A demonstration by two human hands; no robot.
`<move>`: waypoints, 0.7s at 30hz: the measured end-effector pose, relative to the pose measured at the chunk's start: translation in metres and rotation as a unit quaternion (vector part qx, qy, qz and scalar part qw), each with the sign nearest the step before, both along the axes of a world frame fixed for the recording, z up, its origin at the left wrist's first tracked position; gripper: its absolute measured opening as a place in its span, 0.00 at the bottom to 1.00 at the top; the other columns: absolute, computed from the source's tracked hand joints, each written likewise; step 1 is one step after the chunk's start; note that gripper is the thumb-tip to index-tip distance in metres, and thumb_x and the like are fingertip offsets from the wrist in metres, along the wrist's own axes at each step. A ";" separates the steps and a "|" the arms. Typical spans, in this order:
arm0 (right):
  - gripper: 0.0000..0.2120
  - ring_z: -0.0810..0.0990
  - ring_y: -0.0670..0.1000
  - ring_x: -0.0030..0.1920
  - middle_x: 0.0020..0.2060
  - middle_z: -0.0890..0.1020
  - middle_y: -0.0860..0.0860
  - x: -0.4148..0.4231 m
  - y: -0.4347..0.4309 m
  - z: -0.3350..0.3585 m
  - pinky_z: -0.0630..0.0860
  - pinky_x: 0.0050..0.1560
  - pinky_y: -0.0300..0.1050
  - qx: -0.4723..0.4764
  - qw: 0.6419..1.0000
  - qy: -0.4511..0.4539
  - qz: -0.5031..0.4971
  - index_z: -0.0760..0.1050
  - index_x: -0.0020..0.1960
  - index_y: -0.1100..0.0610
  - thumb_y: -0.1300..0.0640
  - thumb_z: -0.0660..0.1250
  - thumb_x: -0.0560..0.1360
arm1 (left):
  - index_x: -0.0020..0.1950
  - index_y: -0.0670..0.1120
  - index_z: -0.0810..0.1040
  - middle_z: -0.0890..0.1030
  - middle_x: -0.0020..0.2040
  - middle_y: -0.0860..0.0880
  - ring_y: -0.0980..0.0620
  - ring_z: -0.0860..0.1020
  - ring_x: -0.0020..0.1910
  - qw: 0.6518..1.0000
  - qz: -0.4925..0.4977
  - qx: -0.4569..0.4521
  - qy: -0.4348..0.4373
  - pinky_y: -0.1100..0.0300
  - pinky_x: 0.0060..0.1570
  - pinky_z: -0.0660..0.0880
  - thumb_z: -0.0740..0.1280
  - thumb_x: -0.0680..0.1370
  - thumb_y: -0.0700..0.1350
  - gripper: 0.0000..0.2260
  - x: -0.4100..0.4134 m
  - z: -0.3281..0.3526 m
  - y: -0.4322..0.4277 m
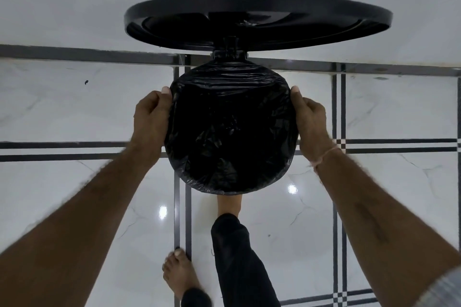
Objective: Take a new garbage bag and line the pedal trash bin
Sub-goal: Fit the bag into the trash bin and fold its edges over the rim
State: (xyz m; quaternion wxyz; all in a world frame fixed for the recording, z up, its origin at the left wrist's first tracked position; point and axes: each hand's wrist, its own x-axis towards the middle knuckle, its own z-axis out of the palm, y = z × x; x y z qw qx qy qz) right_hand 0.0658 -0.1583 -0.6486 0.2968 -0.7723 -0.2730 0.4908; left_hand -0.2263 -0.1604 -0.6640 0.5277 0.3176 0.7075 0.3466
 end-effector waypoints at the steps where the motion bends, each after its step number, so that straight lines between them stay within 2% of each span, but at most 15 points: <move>1: 0.35 0.72 0.63 0.41 0.39 0.72 0.65 -0.004 -0.001 0.000 0.78 0.49 0.66 0.005 1.000 0.009 -0.019 0.71 0.45 0.76 0.40 0.63 0.83 | 0.35 0.48 0.67 0.68 0.28 0.57 0.61 0.68 0.27 1.000 -0.014 0.012 -0.008 0.67 0.27 0.68 0.58 0.85 0.55 0.20 0.003 -0.001 -0.004; 2: 0.33 0.67 0.61 0.40 0.36 0.68 0.62 -0.009 -0.001 -0.001 0.73 0.44 0.60 0.016 0.999 0.012 -0.040 0.68 0.38 0.71 0.41 0.62 0.83 | 0.35 0.49 0.67 0.68 0.27 0.58 0.61 0.68 0.26 0.999 -0.019 0.019 -0.021 0.68 0.27 0.68 0.56 0.85 0.55 0.21 0.006 -0.002 -0.005; 3: 0.29 0.64 0.59 0.40 0.34 0.63 0.59 -0.012 -0.001 -0.003 0.68 0.43 0.55 0.026 0.998 0.009 -0.051 0.64 0.35 0.64 0.42 0.61 0.84 | 0.34 0.49 0.67 0.69 0.27 0.58 0.61 0.69 0.26 0.999 -0.014 0.017 -0.034 0.69 0.27 0.69 0.55 0.86 0.55 0.22 0.008 -0.002 -0.005; 5: 0.27 0.62 0.58 0.41 0.32 0.61 0.55 -0.016 -0.001 -0.009 0.65 0.44 0.51 0.035 0.998 0.007 -0.045 0.59 0.35 0.58 0.42 0.58 0.85 | 0.34 0.49 0.69 0.71 0.27 0.56 0.60 0.71 0.26 0.998 0.024 -0.012 -0.059 0.69 0.29 0.71 0.55 0.85 0.56 0.22 0.009 -0.002 -0.002; 7: 0.29 0.64 0.57 0.40 0.32 0.62 0.55 -0.016 -0.001 -0.012 0.66 0.43 0.50 0.025 0.999 0.008 -0.040 0.61 0.35 0.61 0.40 0.57 0.85 | 0.37 0.48 0.75 0.77 0.33 0.53 0.59 0.78 0.30 0.992 0.067 -0.071 -0.079 0.66 0.33 0.76 0.58 0.84 0.57 0.21 0.006 -0.003 0.001; 9: 0.32 0.70 0.56 0.39 0.32 0.68 0.61 -0.012 0.001 -0.011 0.72 0.45 0.49 0.001 0.999 0.001 -0.038 0.68 0.36 0.64 0.37 0.56 0.84 | 0.44 0.50 0.82 0.85 0.40 0.53 0.56 0.84 0.40 0.979 0.099 -0.143 -0.107 0.63 0.38 0.80 0.62 0.82 0.59 0.17 0.005 -0.001 0.006; 11: 0.37 0.78 0.61 0.42 0.41 0.74 0.72 -0.008 0.003 -0.010 0.79 0.52 0.51 -0.024 0.999 0.014 -0.032 0.75 0.47 0.73 0.36 0.54 0.84 | 0.49 0.50 0.84 0.87 0.46 0.51 0.52 0.86 0.46 0.966 0.126 -0.186 -0.132 0.58 0.43 0.83 0.65 0.80 0.61 0.16 0.005 0.004 0.009; 12: 0.38 0.81 0.64 0.45 0.45 0.76 0.73 -0.007 0.001 -0.009 0.81 0.55 0.53 -0.028 0.998 0.020 -0.044 0.76 0.51 0.74 0.36 0.53 0.84 | 0.53 0.48 0.84 0.87 0.49 0.50 0.50 0.86 0.49 0.961 0.138 -0.194 -0.138 0.55 0.48 0.83 0.64 0.80 0.62 0.19 0.006 0.006 0.008; 13: 0.37 0.83 0.62 0.48 0.45 0.79 0.68 -0.007 -0.005 -0.007 0.81 0.58 0.53 -0.026 0.997 0.023 -0.068 0.77 0.52 0.73 0.37 0.52 0.85 | 0.56 0.46 0.83 0.86 0.52 0.49 0.48 0.85 0.52 0.959 0.152 -0.194 -0.140 0.51 0.52 0.82 0.62 0.80 0.63 0.23 0.006 0.009 0.005; 14: 0.34 0.84 0.58 0.52 0.49 0.83 0.63 -0.010 -0.013 -0.004 0.81 0.60 0.54 -0.021 0.995 0.014 -0.098 0.78 0.54 0.70 0.39 0.52 0.86 | 0.56 0.44 0.81 0.85 0.53 0.50 0.49 0.83 0.52 0.959 0.169 -0.184 -0.134 0.50 0.53 0.81 0.60 0.81 0.64 0.24 0.007 0.011 -0.001; 15: 0.30 0.83 0.55 0.53 0.51 0.83 0.58 -0.012 -0.025 -0.003 0.81 0.60 0.54 -0.015 0.992 -0.005 -0.129 0.78 0.54 0.67 0.40 0.54 0.86 | 0.55 0.43 0.79 0.82 0.50 0.50 0.50 0.81 0.51 0.962 0.186 -0.164 -0.113 0.50 0.52 0.79 0.60 0.81 0.63 0.23 0.009 0.013 -0.011; 17: 0.24 0.79 0.52 0.51 0.49 0.80 0.53 -0.020 -0.055 -0.001 0.78 0.56 0.52 -0.025 0.981 -0.018 -0.190 0.76 0.54 0.64 0.41 0.59 0.84 | 0.48 0.45 0.72 0.75 0.45 0.49 0.49 0.74 0.47 0.968 0.217 -0.111 -0.053 0.50 0.48 0.75 0.64 0.81 0.58 0.16 0.016 0.019 -0.035; 19: 0.27 0.80 0.51 0.50 0.48 0.81 0.51 -0.026 -0.080 -0.001 0.78 0.55 0.50 -0.060 0.971 0.040 -0.229 0.77 0.58 0.65 0.40 0.63 0.81 | 0.47 0.45 0.71 0.74 0.45 0.47 0.49 0.74 0.46 0.967 0.234 -0.095 -0.041 0.48 0.50 0.77 0.67 0.80 0.56 0.15 0.022 0.024 -0.056; 21: 0.24 0.84 0.49 0.54 0.51 0.87 0.47 -0.029 -0.091 0.000 0.83 0.56 0.50 -0.081 0.958 0.113 -0.249 0.82 0.59 0.57 0.38 0.65 0.80 | 0.49 0.43 0.72 0.76 0.46 0.45 0.49 0.76 0.45 0.962 0.240 -0.114 -0.065 0.49 0.52 0.79 0.68 0.80 0.57 0.17 0.026 0.027 -0.067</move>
